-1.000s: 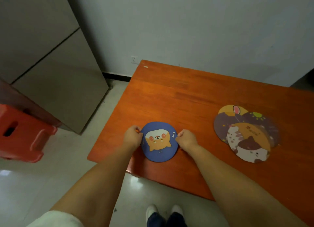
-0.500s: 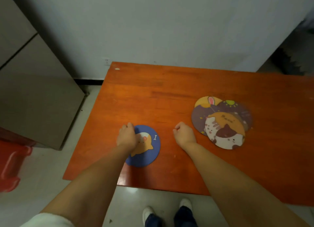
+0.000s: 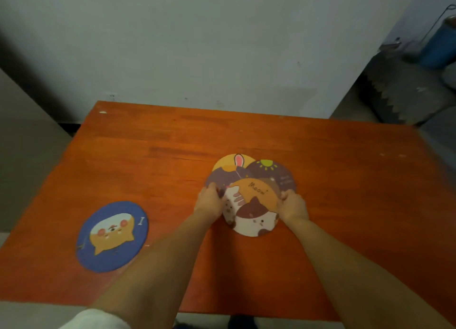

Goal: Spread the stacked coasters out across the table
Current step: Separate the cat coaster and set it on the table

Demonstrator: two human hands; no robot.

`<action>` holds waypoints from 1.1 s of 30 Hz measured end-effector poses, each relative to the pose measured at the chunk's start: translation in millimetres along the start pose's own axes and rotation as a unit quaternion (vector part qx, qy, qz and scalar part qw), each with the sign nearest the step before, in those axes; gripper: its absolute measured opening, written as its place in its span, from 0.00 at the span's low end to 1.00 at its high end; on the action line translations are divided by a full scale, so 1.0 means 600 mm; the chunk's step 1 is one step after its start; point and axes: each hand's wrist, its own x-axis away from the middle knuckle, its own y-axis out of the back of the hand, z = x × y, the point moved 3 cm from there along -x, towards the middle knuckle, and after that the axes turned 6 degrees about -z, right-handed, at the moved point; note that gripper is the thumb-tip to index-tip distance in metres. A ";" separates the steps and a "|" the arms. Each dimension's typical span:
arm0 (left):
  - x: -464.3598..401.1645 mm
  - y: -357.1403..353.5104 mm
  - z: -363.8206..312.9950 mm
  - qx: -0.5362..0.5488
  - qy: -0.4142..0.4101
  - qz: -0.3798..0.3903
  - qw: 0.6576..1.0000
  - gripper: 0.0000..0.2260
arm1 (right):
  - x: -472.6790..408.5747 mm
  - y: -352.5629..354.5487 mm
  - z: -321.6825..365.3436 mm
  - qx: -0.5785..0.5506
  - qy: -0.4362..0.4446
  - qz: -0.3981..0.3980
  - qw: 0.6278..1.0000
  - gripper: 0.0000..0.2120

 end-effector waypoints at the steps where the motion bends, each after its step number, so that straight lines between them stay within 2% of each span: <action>1: 0.002 -0.009 -0.007 0.005 0.004 0.001 1.000 0.08 | -0.004 -0.003 -0.005 0.001 0.000 0.009 1.000 0.13; 3: 0.000 -0.019 -0.016 0.015 0.013 -0.009 1.000 0.04 | -0.009 -0.011 -0.009 -0.006 -0.005 0.024 1.000 0.13; 5: -0.005 -0.022 -0.016 0.022 0.024 -0.026 0.999 0.13 | -0.013 -0.017 -0.010 -0.018 -0.015 0.038 0.999 0.11; 6: -0.007 -0.022 -0.013 0.025 0.029 -0.033 0.999 0.17 | -0.015 -0.018 -0.011 -0.018 -0.016 0.047 0.999 0.07; 7: -0.008 -0.022 -0.009 0.028 0.036 -0.038 0.998 0.19 | -0.016 -0.018 -0.010 -0.021 -0.014 0.050 0.998 0.08; 9: -0.009 -0.023 -0.003 0.035 0.051 -0.034 0.997 0.19 | -0.018 -0.018 -0.011 -0.033 -0.019 0.060 0.997 0.19; 10: -0.007 -0.022 -0.003 0.045 0.058 -0.029 0.997 0.18 | -0.016 -0.016 -0.013 -0.039 -0.016 0.062 0.997 0.20; 15: 0.012 -0.030 -0.035 0.177 0.082 0.014 0.981 0.14 | 0.000 0.013 -0.038 -0.091 -0.004 0.044 0.995 0.08; 17: 0.030 -0.044 -0.068 0.210 0.070 0.042 0.974 0.10 | 0.001 0.039 -0.066 -0.106 -0.009 0.026 0.994 0.06; 19: 0.054 -0.068 -0.114 0.218 0.049 0.068 0.972 0.12 | -0.003 0.074 -0.110 -0.110 -0.022 0.001 0.994 0.04; 21: 0.079 -0.106 -0.158 0.216 0.035 0.107 0.970 0.14 | -0.008 0.112 -0.166 -0.099 -0.037 -0.017 0.994 0.04; 26: 0.145 -0.237 -0.250 0.169 0.005 0.215 0.962 0.13 | -0.016 0.195 -0.329 -0.066 -0.071 -0.013 0.995 0.05; 29: 0.178 -0.311 -0.292 0.113 -0.018 0.217 0.969 0.10 | -0.021 0.227 -0.412 -0.060 -0.085 -0.004 0.995 0.04; 33: 0.200 -0.377 -0.324 0.039 -0.064 0.174 0.982 0.08 | -0.029 0.246 -0.479 -0.068 -0.086 -0.008 0.994 0.04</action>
